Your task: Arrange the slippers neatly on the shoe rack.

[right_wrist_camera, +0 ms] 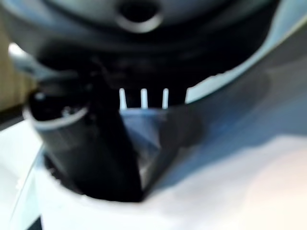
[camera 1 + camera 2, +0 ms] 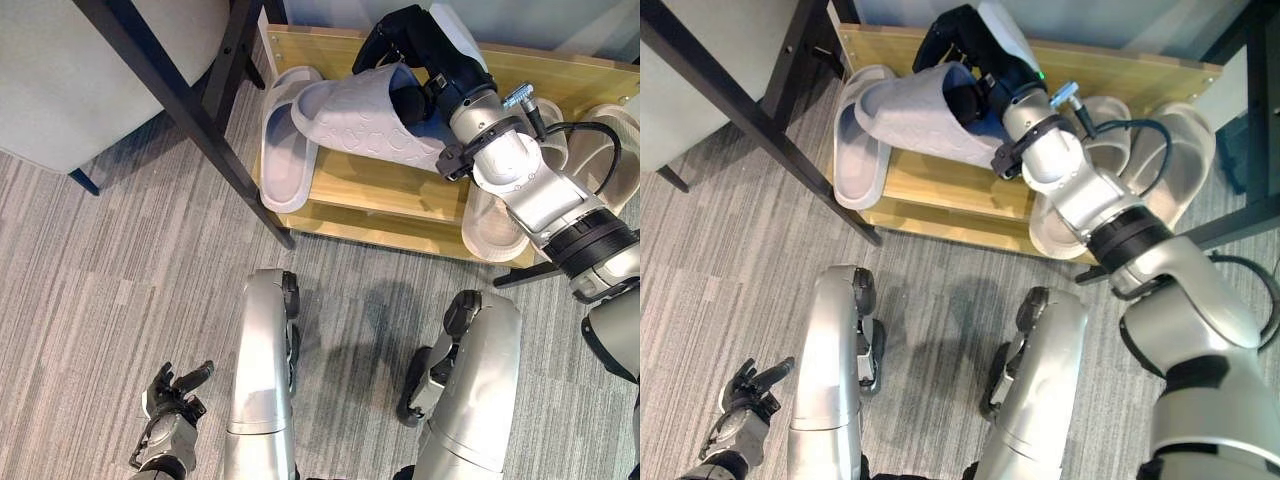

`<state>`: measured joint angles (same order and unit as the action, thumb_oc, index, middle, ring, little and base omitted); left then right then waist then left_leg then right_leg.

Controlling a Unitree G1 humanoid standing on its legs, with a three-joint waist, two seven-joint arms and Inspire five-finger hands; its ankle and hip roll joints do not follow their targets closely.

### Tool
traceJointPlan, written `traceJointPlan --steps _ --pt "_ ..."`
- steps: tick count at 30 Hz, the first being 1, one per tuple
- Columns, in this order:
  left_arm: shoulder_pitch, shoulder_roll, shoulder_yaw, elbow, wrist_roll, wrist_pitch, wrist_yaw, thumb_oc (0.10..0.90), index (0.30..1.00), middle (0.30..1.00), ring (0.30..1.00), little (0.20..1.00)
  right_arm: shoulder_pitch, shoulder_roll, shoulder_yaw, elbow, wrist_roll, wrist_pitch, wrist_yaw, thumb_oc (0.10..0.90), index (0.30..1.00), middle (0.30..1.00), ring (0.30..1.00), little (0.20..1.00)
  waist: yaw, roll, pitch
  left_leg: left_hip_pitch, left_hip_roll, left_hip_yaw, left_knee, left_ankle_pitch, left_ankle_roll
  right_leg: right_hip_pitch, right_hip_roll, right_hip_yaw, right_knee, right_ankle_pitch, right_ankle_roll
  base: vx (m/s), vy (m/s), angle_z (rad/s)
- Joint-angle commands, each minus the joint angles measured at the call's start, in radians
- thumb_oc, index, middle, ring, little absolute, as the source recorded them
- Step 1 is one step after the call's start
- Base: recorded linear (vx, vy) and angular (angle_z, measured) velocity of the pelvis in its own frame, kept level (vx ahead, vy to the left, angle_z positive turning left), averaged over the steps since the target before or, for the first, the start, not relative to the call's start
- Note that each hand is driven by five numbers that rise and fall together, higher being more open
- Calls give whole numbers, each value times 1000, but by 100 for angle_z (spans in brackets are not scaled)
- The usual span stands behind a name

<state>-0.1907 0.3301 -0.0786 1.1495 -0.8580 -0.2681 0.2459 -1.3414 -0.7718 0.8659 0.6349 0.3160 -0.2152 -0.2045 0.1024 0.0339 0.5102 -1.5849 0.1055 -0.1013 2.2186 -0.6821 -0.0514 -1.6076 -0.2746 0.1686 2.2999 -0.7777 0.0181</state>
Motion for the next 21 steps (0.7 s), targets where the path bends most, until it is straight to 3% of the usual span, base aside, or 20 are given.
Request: traceJointPlan --steps 1,8,21 --pt "46 47 -22 4 34 -65 -2 800 900 900 900 900 -243 14 -57 24 3 -76 -53 800 900 900 900 900 64 4 -34 15 6 -134 46 -86 31 38 28 103 12 -9 -44 0 0 0" --pt "46 46 -67 13 61 -50 -23 800 900 900 900 900 -275 16 -7 101 43 -63 -20 800 900 900 900 900 55 -9 -21 15 11 -143 61 -92 27 38 35 108 26 -7 -43 -1 -1 -2" --pt "17 40 -119 -24 113 -19 -39 800 900 900 900 900 -262 48 26 22 48 -17 27 800 900 900 900 900 20 -17 -9 15 24 -151 73 -98 25 38 40 103 37 -14 -39 -2 15 -4"
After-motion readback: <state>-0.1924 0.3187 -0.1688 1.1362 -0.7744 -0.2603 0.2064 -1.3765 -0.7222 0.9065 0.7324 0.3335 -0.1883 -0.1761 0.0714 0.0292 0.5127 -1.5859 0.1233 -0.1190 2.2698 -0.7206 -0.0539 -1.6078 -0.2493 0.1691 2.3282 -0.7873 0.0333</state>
